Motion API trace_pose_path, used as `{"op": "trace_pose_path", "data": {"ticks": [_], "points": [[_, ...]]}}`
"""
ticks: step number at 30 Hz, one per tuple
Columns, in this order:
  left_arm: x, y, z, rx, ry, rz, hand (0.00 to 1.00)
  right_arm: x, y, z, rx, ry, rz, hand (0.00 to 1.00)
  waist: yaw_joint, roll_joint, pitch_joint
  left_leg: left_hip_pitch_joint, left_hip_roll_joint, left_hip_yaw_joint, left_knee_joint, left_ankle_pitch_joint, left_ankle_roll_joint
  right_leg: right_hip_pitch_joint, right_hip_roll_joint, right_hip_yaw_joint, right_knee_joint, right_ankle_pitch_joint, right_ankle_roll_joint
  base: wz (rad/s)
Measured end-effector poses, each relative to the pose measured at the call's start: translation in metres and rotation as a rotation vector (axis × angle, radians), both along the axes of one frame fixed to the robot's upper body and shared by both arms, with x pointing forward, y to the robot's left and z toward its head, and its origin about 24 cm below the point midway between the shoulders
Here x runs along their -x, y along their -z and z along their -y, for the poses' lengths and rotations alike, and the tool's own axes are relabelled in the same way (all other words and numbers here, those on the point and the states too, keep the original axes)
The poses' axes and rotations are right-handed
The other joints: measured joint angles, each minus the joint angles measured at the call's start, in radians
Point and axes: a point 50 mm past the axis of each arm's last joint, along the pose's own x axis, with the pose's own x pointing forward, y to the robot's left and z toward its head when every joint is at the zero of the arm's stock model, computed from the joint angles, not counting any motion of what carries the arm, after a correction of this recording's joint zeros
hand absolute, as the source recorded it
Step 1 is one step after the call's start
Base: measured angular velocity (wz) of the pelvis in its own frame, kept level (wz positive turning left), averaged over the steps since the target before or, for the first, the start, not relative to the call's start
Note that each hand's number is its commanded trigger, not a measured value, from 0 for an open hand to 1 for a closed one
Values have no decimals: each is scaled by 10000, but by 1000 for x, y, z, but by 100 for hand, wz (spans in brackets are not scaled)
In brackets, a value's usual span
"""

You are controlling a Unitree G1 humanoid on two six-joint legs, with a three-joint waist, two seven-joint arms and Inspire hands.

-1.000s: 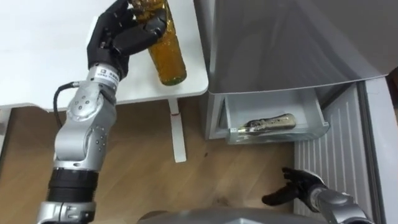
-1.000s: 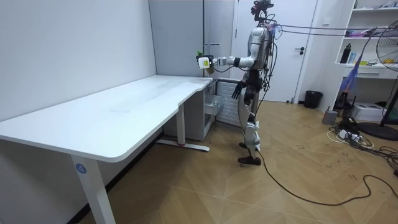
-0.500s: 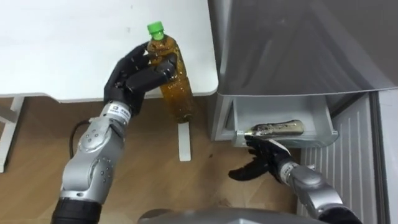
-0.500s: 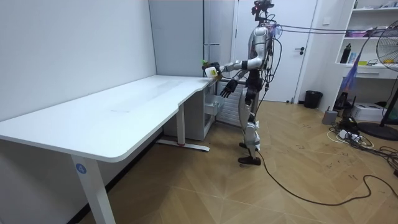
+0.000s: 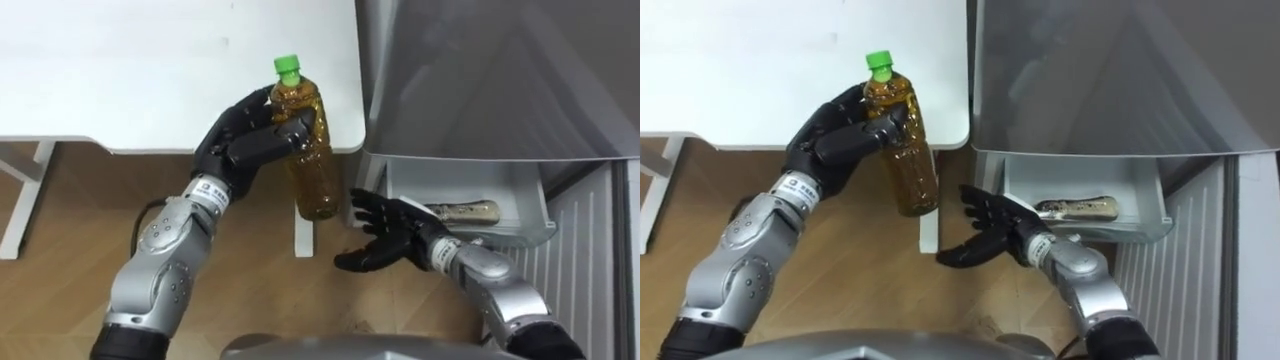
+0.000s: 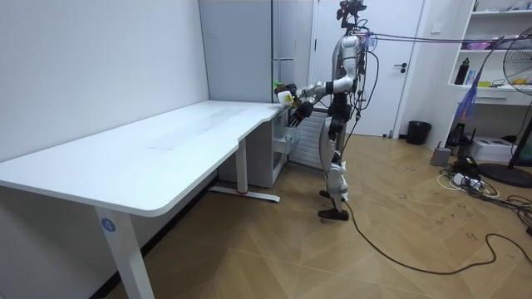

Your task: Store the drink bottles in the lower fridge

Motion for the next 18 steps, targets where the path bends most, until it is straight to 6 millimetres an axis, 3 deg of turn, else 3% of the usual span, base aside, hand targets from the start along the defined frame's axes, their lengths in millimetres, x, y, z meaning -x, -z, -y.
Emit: {"op": "trace_pose_path", "data": {"ticks": [6, 18], "points": [[3, 3, 2, -74, 312, -88, 100, -5, -19, -12, -1712, -179, 549, 0, -39, -52, 29, -96, 0, -12, 6, 0, 0, -19, 3, -44, -16, 0, 0, 3], [22, 33, 9, -74, 1324, -1341, 100, 2, -25, -23, -3943, -967, 25, 0, -18, -87, 6, -93, -8, 0, 51, -1, 1, -38, -11, -37, 3, 1, 0, 0]]}}
